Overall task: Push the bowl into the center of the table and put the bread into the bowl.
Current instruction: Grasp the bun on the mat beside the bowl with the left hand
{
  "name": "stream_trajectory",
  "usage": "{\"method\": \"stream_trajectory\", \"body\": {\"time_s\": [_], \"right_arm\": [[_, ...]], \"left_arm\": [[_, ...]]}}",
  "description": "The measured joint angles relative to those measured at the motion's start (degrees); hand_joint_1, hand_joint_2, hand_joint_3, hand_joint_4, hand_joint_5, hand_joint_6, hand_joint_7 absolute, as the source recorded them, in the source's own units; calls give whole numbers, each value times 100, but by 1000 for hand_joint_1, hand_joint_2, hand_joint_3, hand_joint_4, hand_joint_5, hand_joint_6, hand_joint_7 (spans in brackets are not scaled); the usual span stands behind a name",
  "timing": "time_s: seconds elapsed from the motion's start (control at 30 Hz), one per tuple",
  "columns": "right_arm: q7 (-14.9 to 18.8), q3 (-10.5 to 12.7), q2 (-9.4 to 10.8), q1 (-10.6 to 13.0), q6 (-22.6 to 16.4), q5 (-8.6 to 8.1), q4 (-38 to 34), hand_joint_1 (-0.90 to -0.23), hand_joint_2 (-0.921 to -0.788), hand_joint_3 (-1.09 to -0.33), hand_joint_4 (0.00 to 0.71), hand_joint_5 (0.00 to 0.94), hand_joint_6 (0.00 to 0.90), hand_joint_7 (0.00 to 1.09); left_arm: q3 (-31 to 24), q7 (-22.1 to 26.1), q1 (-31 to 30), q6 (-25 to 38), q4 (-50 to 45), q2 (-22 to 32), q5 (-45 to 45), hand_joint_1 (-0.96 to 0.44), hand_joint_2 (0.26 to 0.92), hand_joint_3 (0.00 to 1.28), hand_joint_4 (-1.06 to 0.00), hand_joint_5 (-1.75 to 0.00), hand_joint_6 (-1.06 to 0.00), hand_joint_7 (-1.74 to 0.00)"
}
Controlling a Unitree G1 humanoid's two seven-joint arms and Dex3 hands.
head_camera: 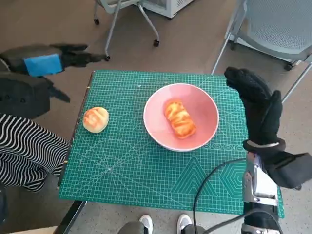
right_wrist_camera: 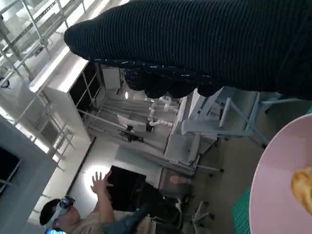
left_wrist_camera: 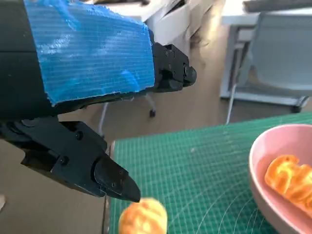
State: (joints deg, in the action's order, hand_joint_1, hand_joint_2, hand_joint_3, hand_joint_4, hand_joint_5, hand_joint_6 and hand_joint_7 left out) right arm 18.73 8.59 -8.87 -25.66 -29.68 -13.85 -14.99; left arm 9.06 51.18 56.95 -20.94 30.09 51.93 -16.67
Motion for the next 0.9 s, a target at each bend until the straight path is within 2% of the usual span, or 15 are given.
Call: {"method": "stream_trajectory", "body": {"time_s": [0.07,0.23,0.5,0.9], "right_arm": [[15,0,4,-12,1,-11,-7,-686,-921,-721,187,1,75,532],[114,12,2,-27,43,-184,-36,-682,-921,-714,187,0,79,532],[129,8,5,-26,52,-209,-40,-680,-921,-713,185,0,78,532],[146,22,2,-2,110,-221,25,-687,-921,-707,187,1,80,532]], "left_arm": [[-9,3,-29,10,-54,7,12,-83,713,18,1,1,-150,-5],[7,-14,-275,-199,-70,86,-11,-225,679,31,1,1,-155,-7],[239,-19,-544,-207,97,-11,-169,-233,670,37,1,1,-155,-6],[615,-203,-486,-225,947,-311,-609,-205,662,48,1,1,-146,-1]]}}
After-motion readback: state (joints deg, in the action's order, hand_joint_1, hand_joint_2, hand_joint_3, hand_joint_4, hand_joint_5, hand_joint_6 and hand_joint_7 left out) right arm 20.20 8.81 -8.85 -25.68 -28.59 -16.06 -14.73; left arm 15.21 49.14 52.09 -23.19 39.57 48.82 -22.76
